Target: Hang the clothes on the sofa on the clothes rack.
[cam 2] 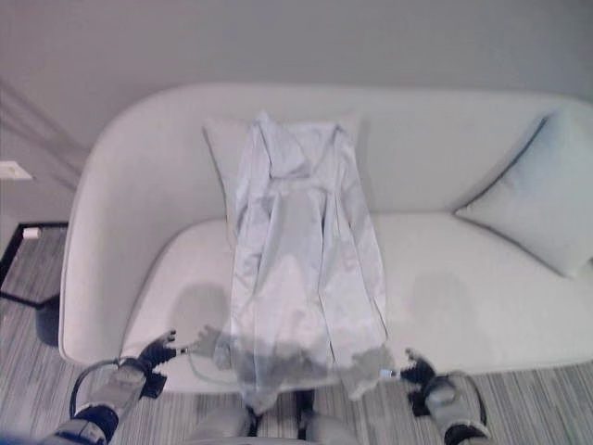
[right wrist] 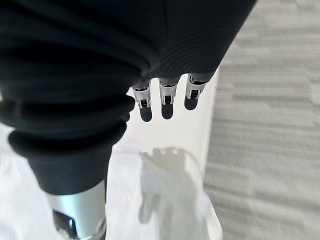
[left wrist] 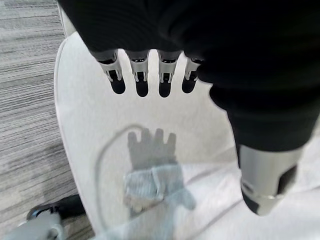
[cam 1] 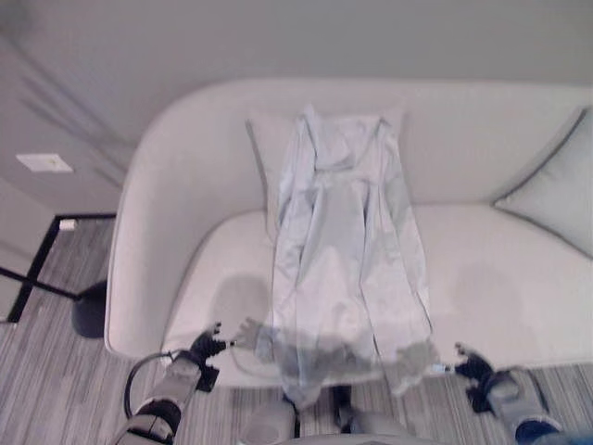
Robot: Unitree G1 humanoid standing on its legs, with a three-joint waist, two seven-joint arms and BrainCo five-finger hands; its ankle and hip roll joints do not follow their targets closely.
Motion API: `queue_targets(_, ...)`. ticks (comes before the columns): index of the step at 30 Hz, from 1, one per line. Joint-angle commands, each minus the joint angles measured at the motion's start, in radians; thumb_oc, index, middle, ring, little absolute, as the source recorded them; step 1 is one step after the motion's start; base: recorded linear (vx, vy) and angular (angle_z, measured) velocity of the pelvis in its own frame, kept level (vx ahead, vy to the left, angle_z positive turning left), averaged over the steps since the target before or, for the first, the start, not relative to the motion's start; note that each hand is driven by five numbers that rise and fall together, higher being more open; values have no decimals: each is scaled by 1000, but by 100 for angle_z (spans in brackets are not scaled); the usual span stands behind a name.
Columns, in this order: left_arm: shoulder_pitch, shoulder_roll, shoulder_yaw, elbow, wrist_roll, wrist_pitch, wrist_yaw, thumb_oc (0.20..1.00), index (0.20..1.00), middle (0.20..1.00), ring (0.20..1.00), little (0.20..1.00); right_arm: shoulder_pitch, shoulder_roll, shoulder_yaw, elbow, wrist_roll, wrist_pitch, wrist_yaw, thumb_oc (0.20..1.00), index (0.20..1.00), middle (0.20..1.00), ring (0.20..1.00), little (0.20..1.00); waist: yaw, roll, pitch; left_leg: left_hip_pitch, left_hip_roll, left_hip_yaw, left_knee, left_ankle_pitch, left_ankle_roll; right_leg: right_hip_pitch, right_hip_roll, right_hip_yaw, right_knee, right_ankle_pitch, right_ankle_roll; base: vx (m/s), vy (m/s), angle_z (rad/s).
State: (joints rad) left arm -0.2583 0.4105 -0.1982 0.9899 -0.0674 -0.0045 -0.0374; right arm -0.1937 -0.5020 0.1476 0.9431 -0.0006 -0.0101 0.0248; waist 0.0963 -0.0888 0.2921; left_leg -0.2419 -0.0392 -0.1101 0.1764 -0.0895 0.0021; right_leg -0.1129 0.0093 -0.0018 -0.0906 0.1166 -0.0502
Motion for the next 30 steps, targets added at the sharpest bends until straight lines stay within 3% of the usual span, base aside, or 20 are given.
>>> queue_targets(1, 2, 27, -12, -7, -14, -19, 19, 1000, 1000, 1000, 1000, 1000, 18, -63, -4, -74, -15, -38, -19, 1000, 1000, 1000, 1000, 1000, 23, 70, -75, 86, 111, -26, -264, 147, -19, 70, -5, 61, 3, -51, 63, 55, 114, -32)
queue_targets(5, -5, 52, -17, -56, -9, -16, 26, 1000, 1000, 1000, 1000, 1000, -16, -91, -12, -143, -8, -38, -28, 1000, 1000, 1000, 1000, 1000, 11, 57, -87, 92, 83, -5, -264, 125, -13, 46, -25, 65, 3, -57, 65, 58, 176, -52)
queue_targets(11, -59, 58, -15, -130, -18, -13, 45, 1000, 1000, 1000, 1000, 1000, -100, -105, -15, -216, 1, -40, -61, 1000, 1000, 1000, 1000, 1000, 9, 55, -25, 78, 49, -7, -264, 123, -9, 9, -49, 55, 3, -58, 69, -24, 124, -11)
queue_targets(16, -234, 86, -64, -256, -42, -4, 65, 1000, 1000, 1000, 1000, 1000, -349, -166, 71, -226, 14, -35, -120, 1000, 1000, 1000, 1000, 1000, 29, 65, 125, 12, 47, -18, -264, 145, -18, -58, -62, 55, 3, -46, 74, -127, 70, 1)
queue_targets(18, -270, 91, -73, -256, -47, -3, 69, 1000, 1000, 1000, 1000, 1000, -388, -177, 82, -218, 20, -34, -131, 1000, 1000, 1000, 1000, 1000, 31, 65, 148, 2, 47, -21, -264, 148, -19, -68, -66, 55, 3, -47, 74, -81, 38, 2)
queue_targets(22, -451, 116, -185, -237, -34, 0, 91, 1000, 1000, 1000, 1000, 1000, -553, -209, 138, -178, 57, -33, -171, 1000, 1000, 1000, 1000, 1000, 41, 74, 228, -31, 47, -32, -264, 160, -23, -103, -69, 54, 3, -45, 72, -51, 31, 2)
queue_targets(30, -684, 147, -246, -277, -35, 2, 165, 1000, 1000, 1000, 1000, 1000, -792, -302, 264, -103, 63, -37, -232, 1000, 1000, 1000, 1000, 1000, 52, 81, 228, -133, 40, -58, -264, 163, -27, -206, -70, 65, 3, -44, 71, -3, 9, 1)
